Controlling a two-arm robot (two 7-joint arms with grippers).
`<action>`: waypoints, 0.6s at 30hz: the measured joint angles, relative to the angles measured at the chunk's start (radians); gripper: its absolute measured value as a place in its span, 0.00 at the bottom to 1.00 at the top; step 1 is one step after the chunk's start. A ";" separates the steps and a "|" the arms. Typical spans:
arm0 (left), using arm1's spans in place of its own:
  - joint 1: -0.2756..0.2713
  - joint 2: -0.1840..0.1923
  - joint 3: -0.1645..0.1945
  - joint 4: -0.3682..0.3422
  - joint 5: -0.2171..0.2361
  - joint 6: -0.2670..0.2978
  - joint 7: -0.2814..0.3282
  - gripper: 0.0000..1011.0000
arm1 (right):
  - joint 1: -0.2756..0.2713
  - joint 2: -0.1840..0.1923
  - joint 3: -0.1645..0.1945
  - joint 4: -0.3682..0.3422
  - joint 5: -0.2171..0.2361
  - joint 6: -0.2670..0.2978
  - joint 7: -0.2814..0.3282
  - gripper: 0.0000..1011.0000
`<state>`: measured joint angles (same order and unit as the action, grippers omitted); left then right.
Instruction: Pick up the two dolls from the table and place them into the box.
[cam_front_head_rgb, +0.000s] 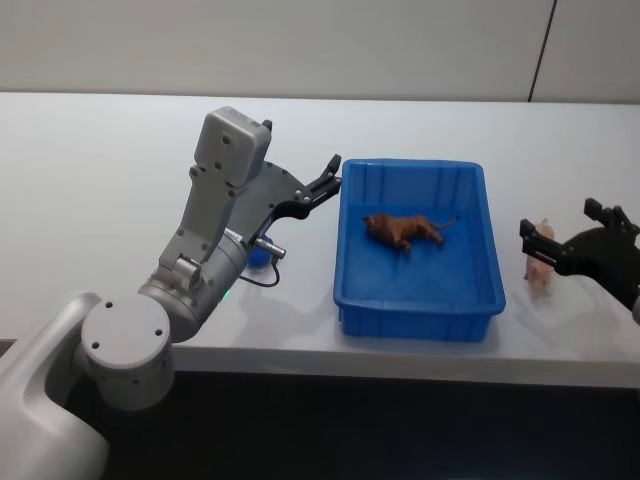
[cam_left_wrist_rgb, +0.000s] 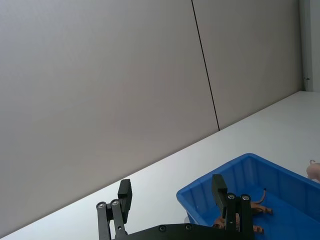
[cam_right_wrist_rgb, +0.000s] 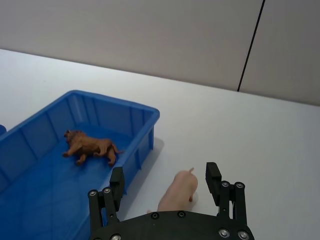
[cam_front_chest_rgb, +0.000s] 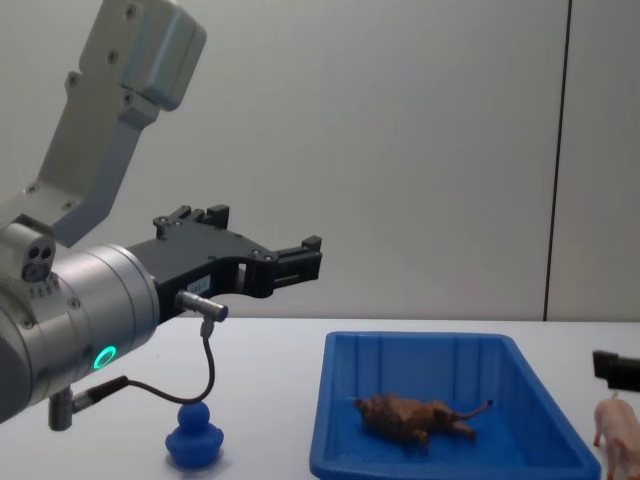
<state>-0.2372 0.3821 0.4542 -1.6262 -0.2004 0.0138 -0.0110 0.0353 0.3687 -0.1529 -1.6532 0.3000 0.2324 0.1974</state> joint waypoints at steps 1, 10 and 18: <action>0.000 0.000 0.000 0.000 0.000 0.000 0.000 0.99 | -0.006 0.003 0.002 -0.001 0.004 0.006 -0.003 0.99; 0.000 0.000 0.000 0.000 0.000 0.000 0.000 0.99 | -0.024 0.006 0.003 0.009 0.016 0.034 -0.010 0.99; 0.000 0.000 0.000 0.000 0.000 0.000 0.000 0.99 | -0.014 -0.011 -0.010 0.050 0.004 0.048 -0.022 0.99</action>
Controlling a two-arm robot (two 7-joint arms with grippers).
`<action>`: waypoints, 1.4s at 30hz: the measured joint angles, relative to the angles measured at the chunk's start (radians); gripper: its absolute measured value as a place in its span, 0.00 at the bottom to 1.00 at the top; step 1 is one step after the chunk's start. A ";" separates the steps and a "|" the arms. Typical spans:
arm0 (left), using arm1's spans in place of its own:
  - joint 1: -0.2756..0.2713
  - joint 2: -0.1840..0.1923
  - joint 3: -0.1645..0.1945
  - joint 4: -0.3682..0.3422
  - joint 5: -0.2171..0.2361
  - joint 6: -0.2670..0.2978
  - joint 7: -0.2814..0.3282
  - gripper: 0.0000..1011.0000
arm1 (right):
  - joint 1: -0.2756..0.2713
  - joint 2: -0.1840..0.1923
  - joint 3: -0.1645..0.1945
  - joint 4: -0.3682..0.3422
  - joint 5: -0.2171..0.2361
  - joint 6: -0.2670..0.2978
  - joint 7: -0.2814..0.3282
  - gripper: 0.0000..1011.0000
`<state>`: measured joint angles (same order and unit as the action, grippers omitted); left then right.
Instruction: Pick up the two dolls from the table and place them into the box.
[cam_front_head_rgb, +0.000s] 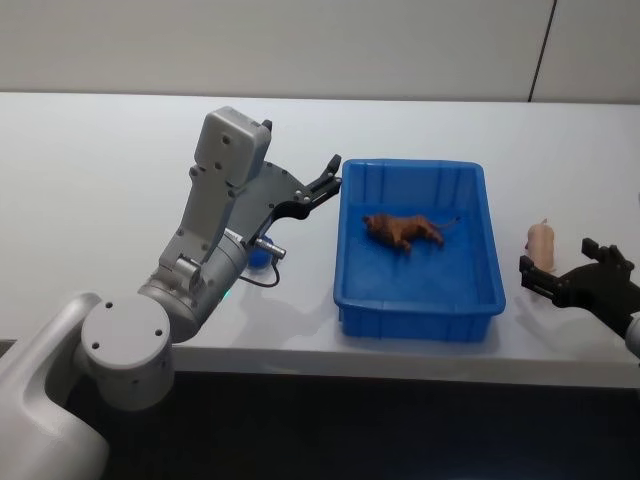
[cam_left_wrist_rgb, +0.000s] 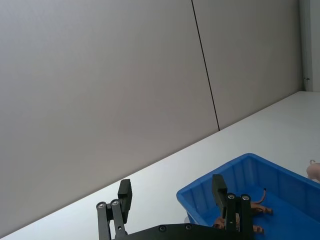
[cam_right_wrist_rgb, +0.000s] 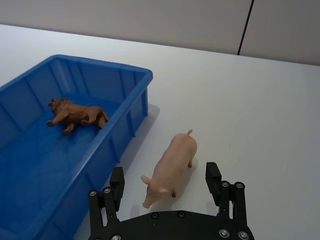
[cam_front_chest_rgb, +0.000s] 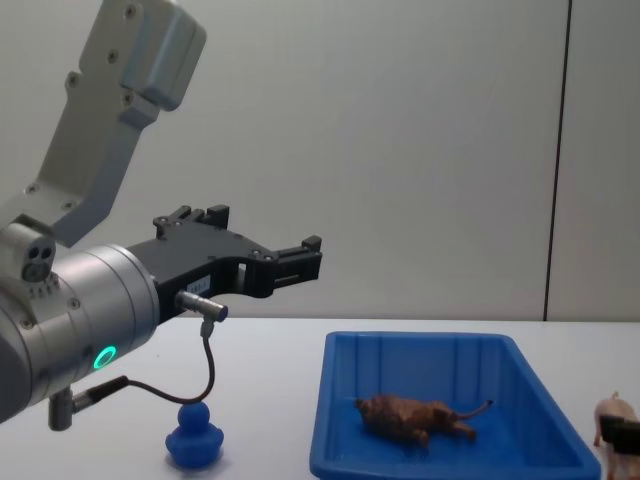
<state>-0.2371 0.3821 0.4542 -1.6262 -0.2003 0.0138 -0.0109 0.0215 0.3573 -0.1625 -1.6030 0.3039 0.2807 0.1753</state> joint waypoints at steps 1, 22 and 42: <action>0.000 0.000 0.000 0.000 0.000 0.000 0.000 0.99 | 0.002 -0.002 -0.001 0.004 -0.002 0.001 -0.001 0.99; 0.000 0.000 0.000 0.000 0.000 0.000 0.000 0.99 | 0.062 -0.053 -0.030 0.108 -0.048 0.012 -0.031 0.91; 0.000 0.000 0.000 0.000 0.000 0.000 0.000 0.99 | 0.106 -0.080 -0.032 0.169 -0.061 -0.010 -0.062 0.36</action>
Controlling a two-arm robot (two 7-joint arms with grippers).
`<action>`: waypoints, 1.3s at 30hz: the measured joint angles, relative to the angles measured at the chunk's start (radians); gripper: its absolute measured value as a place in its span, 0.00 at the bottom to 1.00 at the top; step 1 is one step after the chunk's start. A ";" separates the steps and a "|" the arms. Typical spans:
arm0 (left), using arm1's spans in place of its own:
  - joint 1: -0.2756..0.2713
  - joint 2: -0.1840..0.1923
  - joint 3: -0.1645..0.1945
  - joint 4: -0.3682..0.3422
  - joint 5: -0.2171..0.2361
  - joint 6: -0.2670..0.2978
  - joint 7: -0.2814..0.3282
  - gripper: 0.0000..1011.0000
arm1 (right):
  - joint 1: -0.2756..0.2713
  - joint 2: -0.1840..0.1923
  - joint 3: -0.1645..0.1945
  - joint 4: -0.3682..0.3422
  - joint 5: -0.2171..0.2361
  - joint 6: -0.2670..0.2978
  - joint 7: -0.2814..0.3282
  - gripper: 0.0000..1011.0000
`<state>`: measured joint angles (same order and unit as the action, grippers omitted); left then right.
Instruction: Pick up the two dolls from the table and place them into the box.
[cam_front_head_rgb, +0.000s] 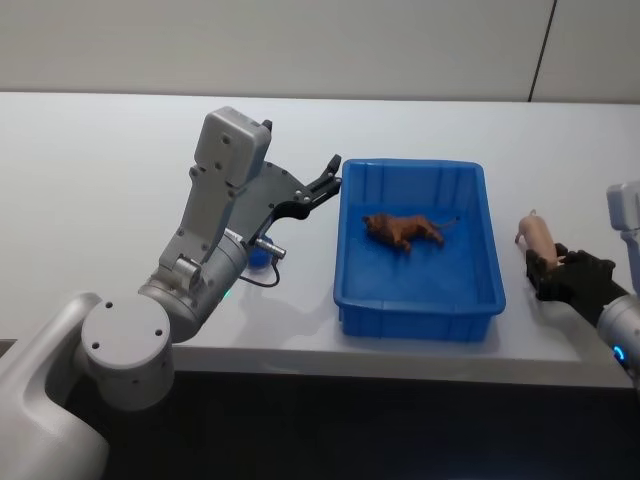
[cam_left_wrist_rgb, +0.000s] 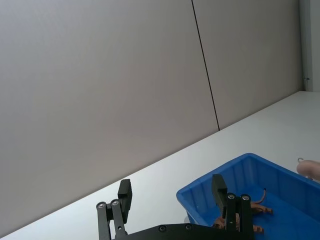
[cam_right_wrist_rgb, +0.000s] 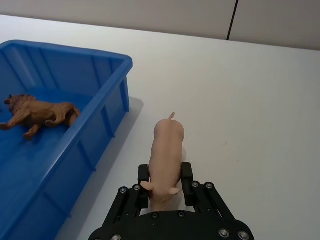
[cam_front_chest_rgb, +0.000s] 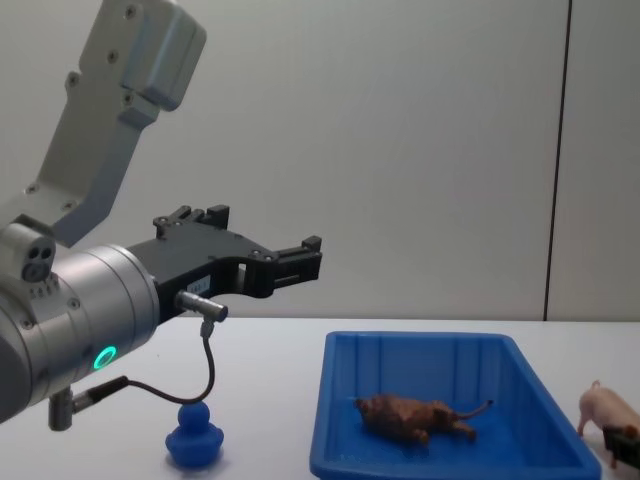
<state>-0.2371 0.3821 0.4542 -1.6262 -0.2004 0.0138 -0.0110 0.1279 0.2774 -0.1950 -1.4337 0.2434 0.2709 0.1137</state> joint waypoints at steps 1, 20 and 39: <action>0.000 0.000 0.000 0.000 0.000 0.000 0.000 0.99 | 0.001 0.000 0.001 0.000 -0.001 -0.003 -0.002 0.36; 0.000 0.000 0.000 0.000 0.000 0.000 0.000 0.99 | -0.001 0.008 0.009 -0.083 -0.033 -0.095 0.007 0.36; 0.000 0.000 0.000 0.000 0.000 0.000 0.000 0.99 | 0.059 -0.024 -0.028 -0.145 -0.062 -0.045 0.182 0.36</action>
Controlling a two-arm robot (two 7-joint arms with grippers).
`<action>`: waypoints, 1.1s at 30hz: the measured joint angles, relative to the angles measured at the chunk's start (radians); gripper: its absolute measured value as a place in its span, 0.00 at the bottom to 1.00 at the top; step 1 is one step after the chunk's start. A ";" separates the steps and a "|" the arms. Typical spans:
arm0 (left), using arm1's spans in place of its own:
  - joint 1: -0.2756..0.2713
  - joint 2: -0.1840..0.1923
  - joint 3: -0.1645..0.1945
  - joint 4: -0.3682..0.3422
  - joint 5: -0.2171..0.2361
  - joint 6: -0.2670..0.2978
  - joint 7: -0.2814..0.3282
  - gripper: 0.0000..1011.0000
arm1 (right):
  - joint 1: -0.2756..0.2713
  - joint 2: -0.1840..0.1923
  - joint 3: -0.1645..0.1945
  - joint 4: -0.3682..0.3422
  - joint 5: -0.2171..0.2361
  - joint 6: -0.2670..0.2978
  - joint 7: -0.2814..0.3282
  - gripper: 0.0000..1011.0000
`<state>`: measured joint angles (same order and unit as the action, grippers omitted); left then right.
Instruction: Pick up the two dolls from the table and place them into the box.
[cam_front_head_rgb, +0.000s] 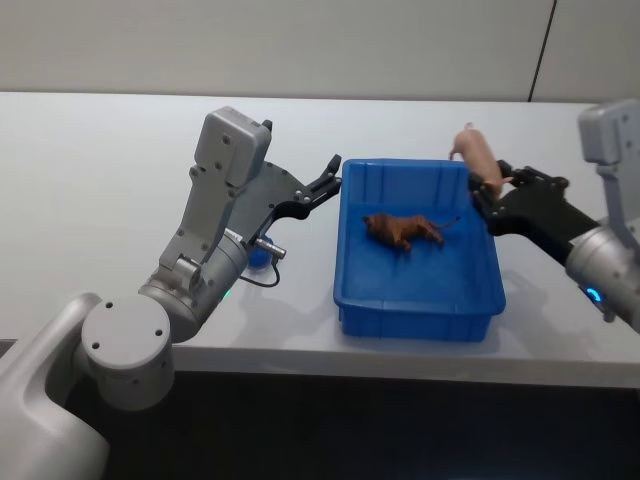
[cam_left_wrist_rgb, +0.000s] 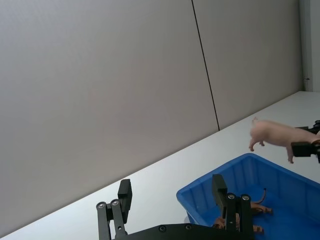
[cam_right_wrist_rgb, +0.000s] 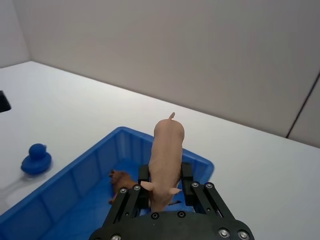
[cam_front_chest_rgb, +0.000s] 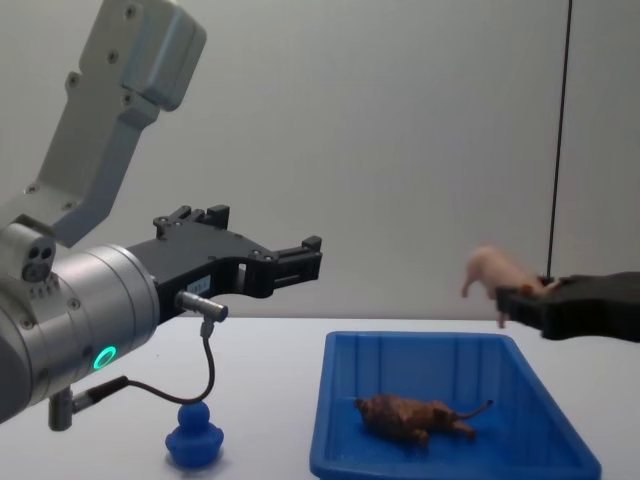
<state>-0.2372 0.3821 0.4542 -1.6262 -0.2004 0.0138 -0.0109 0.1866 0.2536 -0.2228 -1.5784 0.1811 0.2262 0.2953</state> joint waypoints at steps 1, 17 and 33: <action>0.000 0.000 0.000 0.000 0.000 0.000 0.000 0.99 | 0.004 -0.003 -0.001 0.002 -0.002 0.005 0.006 0.36; 0.000 0.000 0.000 0.000 0.000 0.000 0.000 0.99 | 0.060 -0.033 -0.023 0.057 -0.037 0.040 0.050 0.81; 0.000 0.000 0.000 0.000 0.000 0.000 0.000 0.99 | 0.014 0.022 0.023 0.032 0.013 -0.086 0.017 0.99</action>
<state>-0.2371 0.3821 0.4543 -1.6262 -0.2004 0.0138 -0.0109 0.2003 0.2757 -0.2000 -1.5466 0.1939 0.1404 0.3122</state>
